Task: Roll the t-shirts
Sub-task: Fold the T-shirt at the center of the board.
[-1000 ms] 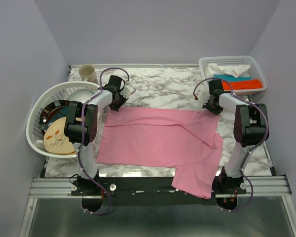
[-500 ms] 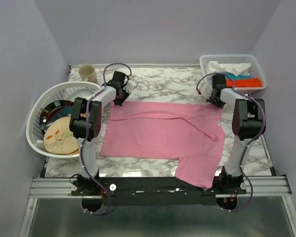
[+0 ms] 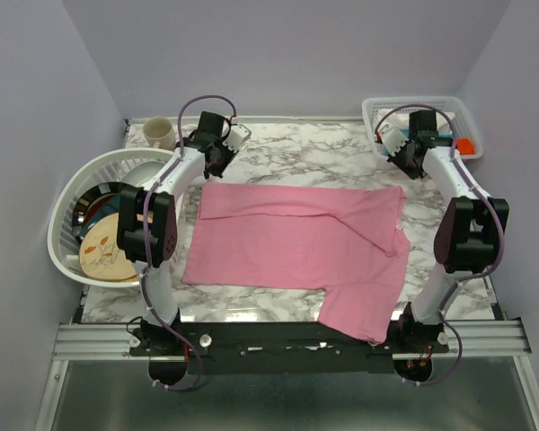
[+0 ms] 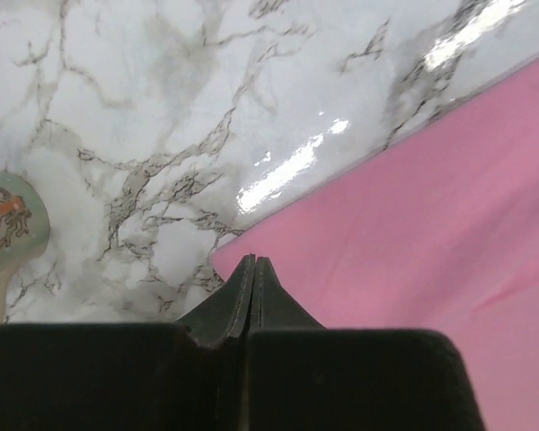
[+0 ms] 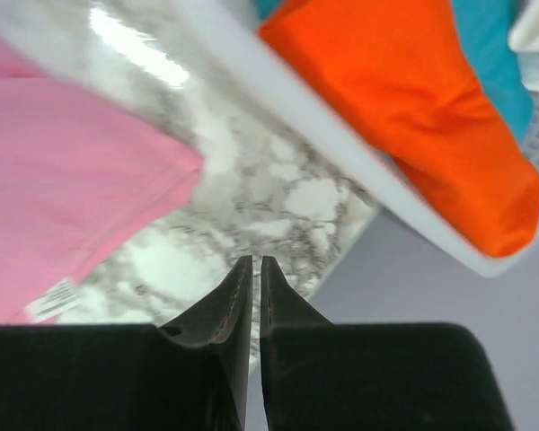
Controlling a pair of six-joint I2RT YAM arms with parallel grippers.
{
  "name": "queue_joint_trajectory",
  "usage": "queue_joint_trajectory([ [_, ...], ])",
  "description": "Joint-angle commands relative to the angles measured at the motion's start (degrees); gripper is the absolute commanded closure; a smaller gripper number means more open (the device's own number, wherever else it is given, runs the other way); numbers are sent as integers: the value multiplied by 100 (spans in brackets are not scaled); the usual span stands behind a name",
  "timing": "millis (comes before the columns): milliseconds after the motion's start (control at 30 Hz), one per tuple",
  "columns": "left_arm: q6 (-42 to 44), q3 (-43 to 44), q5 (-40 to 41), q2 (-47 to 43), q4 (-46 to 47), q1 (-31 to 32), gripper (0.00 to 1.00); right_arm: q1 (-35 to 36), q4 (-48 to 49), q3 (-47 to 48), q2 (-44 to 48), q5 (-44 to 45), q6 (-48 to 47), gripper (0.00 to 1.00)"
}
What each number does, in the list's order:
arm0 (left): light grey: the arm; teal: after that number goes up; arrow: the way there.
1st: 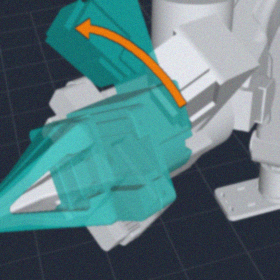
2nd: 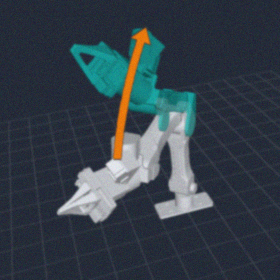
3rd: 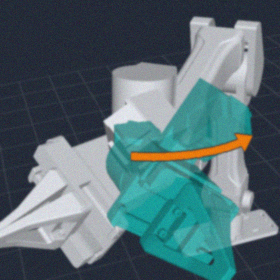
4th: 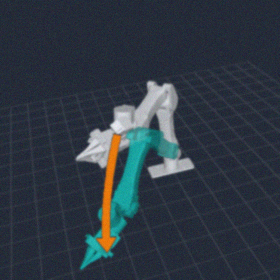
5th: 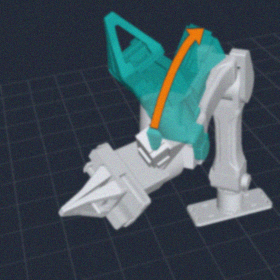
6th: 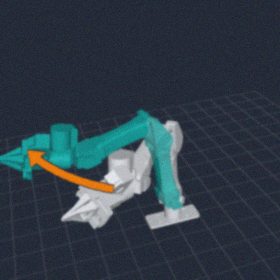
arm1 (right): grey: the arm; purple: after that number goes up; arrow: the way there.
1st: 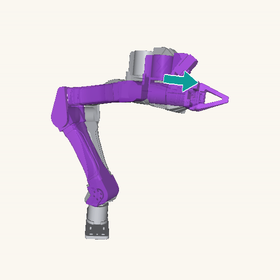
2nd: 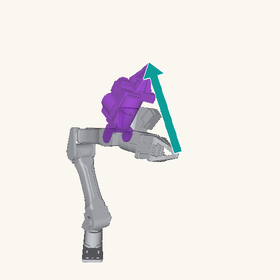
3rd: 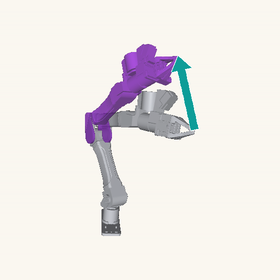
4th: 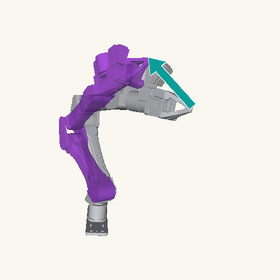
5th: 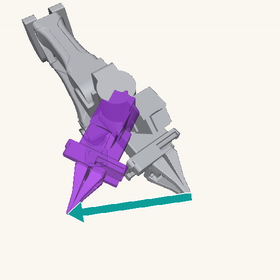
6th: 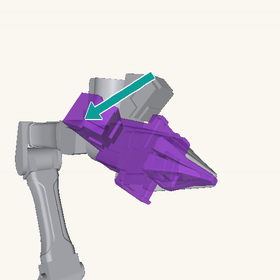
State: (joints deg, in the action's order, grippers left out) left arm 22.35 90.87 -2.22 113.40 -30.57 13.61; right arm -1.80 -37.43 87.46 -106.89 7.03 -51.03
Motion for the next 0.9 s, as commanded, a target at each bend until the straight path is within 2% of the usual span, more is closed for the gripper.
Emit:
queue_joint_trajectory([
  [0,-169,63,-709,-380,-371,203,94,92,-1030,-632,440,-1669,-83,83],
  [133,-336,1,-964,-407,-476,265,90,382,-854,-977,302,-1748,-276,84],
  [300,-486,-227,-1061,-582,-459,327,89,611,-695,-530,-252,-1704,-224,85],
  [433,-442,-438,-1009,-758,-485,371,89,637,-1291,121,-604,-2301,-258,76],
  [533,-372,-623,-947,-890,-477,371,89,655,-1732,254,-675,-2803,-399,70],
  [867,-319,-869,-894,-1022,-485,371,89,787,-2006,140,-895,-2874,-593,68],
])
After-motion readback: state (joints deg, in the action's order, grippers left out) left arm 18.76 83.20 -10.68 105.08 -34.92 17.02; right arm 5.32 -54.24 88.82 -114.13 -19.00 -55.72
